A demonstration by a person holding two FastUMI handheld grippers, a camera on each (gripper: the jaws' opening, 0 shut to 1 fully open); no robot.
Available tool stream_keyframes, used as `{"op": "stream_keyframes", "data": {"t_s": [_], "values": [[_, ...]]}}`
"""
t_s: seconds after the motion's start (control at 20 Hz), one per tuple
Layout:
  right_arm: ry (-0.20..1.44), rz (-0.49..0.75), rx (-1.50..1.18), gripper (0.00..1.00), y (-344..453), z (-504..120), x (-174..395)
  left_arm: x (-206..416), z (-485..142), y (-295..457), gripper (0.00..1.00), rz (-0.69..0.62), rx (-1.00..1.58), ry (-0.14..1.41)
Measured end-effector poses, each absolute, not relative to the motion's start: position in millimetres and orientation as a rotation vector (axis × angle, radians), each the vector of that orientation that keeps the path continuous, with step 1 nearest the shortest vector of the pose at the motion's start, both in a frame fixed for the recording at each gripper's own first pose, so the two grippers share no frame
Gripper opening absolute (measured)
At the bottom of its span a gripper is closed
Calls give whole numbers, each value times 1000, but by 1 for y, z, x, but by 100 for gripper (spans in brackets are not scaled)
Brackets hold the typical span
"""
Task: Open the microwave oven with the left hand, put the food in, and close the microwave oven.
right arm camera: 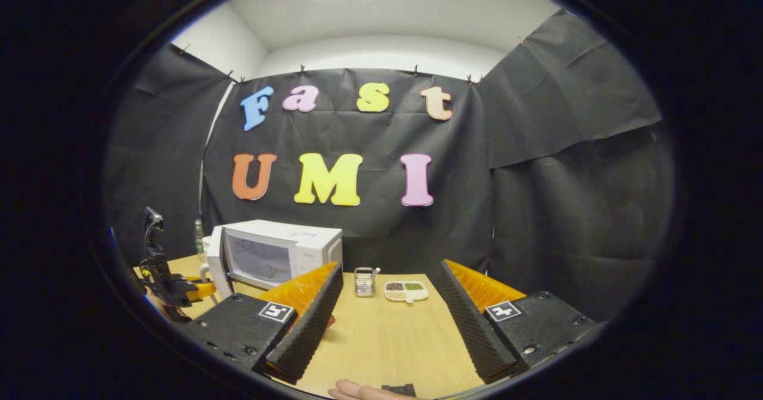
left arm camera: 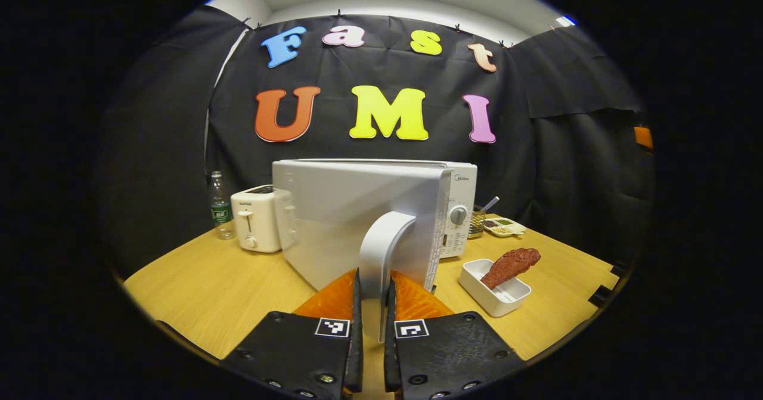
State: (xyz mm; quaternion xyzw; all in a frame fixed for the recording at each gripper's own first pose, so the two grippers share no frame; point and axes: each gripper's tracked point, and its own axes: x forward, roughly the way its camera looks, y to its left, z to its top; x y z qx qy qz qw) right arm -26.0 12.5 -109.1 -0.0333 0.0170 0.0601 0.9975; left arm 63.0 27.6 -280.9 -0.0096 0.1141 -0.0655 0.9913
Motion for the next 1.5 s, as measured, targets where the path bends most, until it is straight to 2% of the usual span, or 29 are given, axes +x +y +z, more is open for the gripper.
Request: {"op": "stream_keyframes", "data": {"t_s": [0.05, 0.1, 0.15, 0.2, 0.25, 0.3, 0.4, 0.45, 0.5, 0.65, 0.7, 0.75, 0.8, 0.85, 0.9, 0.95, 1.0, 1.05, 1.1, 1.15, 1.25, 1.3, 1.35, 1.4, 1.5], "values": [[36, 128, -68, 93, 15, -112, -28, 50, -282, 44, 16, -112, -7, 229], [38, 137, -68, 93, 18, -113, -30, 36, -280, 62, 27, -90, 3, 211], [40, 146, -69, 93, 22, -116, -33, 25, -278, 84, 33, -53, 11, 192], [43, 155, -71, 93, 26, -119, -35, 14, -279, 99, 45, -40, -1, 191], [48, 165, -73, 93, 31, -121, -36, 3, -278, 113, 53, -21, -15, 192], [53, 173, -77, 93, 35, -123, -37, -6, -277, 127, 70, 5, -23, 192], [70, 184, -86, 93, 42, -129, -36, -22, -273, 151, 74, 46, -17, 184], [78, 191, -86, 100, 45, -133, -37, -26, -269, 162, 74, 66, -10, 174], [87, 195, -86, 93, 49, -134, -36, -31, -267, 170, 74, 84, -5, 174], [99, 196, -87, 93, 53, -136, -32, -43, -259, 180, 83, 116, -3, 165], [102, 194, -88, 93, 53, -135, -29, -46, -253, 182, 76, 130, 3, 158], [104, 194, -90, 93, 54, -136, -25, -48, -246, 184, 88, 148, 6, 146], [109, 191, -94, 93, 53, -136, -21, -49, -237, 184, 77, 165, 5, 130], [114, 188, -98, 100, 52, -137, -14, -47, -228, 181, 90, 165, 5, 111], [120, 188, -105, 100, 52, -137, -7, -47, -221, 174, 92, 162, 3, 101], [131, 189, -113, 100, 53, -141, 1, -47, -212, 168, 82, 157, 2, 94], [143, 192, -117, 93, 54, -145, 11, -46, -204, 162, 92, 157, 1, 85], [163, 197, -122, 93, 55, -150, 21, -43, -193, 156, 92, 153, -3, 76], [190, 205, -125, 100, 57, -157, 32, -39, -186, 148, 92, 147, -11, 78], [221, 219, -123, 93, 60, -165, 43, -35, -179, 139, 92, 136, -13, 83], [291, 255, -114, 94, 68, -184, 63, -25, -161, 124, 92, 131, -4, 81], [329, 272, -111, 100, 70, -195, 73, -21, -155, 118, 92, 128, 3, 78], [371, 289, -107, 93, 72, -207, 83, -15, -147, 109, 92, 122, 7, 73], [417, 305, -103, 100, 75, -218, 92, -10, -140, 103, 92, 113, 7, 74], [516, 352, -77, 100, 81, -242, 110, 2, -130, 94, 92, 115, -10, 77]]}}
